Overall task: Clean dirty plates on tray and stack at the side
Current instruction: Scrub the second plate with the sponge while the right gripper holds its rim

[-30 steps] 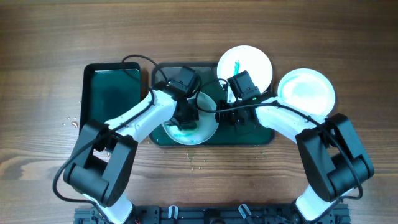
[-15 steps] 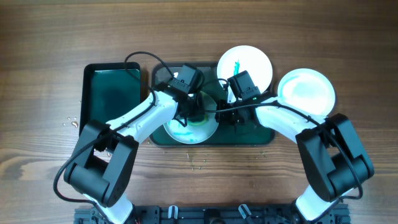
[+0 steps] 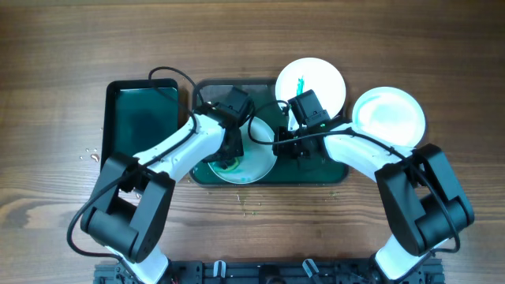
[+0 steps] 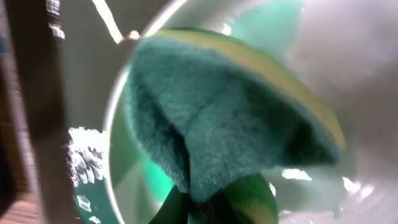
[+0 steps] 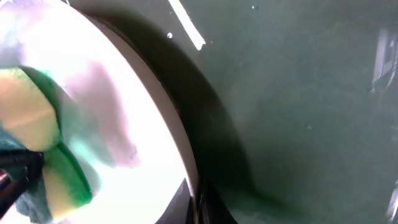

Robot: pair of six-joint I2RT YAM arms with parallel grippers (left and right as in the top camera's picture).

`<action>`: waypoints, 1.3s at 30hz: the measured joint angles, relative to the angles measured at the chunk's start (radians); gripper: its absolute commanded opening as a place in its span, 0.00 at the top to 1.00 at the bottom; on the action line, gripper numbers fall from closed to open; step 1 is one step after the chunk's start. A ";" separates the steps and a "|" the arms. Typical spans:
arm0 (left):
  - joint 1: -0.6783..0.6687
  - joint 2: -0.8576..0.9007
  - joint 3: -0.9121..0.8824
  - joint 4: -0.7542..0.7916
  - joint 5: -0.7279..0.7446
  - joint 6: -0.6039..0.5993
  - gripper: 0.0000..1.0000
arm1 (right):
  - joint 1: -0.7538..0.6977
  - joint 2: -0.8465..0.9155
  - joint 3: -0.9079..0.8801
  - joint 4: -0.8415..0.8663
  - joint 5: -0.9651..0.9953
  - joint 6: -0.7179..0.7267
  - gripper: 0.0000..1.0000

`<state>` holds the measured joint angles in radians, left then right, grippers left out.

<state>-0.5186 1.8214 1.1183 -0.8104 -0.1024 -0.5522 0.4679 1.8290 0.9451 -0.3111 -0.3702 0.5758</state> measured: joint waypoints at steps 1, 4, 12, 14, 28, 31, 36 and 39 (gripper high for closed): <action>0.006 0.000 0.000 0.003 0.049 0.024 0.96 | 0.000 0.000 0.000 0.000 0.000 0.000 0.96; 0.019 0.000 -0.001 0.052 0.245 0.108 0.96 | -0.002 0.000 0.000 -0.002 0.000 0.000 0.96; 0.006 0.000 -0.006 0.210 0.534 0.196 0.96 | -0.002 0.000 0.000 -0.002 0.000 0.000 0.96; 0.006 0.000 -0.006 0.219 0.509 0.200 0.96 | -0.002 0.000 0.000 -0.002 0.000 0.000 0.96; 0.005 0.000 -0.004 0.116 0.059 0.187 0.96 | -0.001 0.000 0.000 -0.002 0.000 0.003 0.96; 0.008 0.000 -0.001 0.080 0.130 0.185 0.96 | -0.001 0.000 0.000 -0.002 0.000 0.003 0.96; 0.014 0.000 -0.003 0.071 0.361 0.208 0.96 | -0.001 0.000 0.000 -0.002 0.000 0.003 0.96; 0.013 0.000 -0.008 0.123 0.463 0.212 0.96 | -0.001 0.000 0.000 -0.002 0.000 0.003 0.96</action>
<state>-0.5060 1.8214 1.1099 -0.6872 0.3603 -0.3405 0.4667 1.8290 0.9451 -0.3134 -0.3706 0.5793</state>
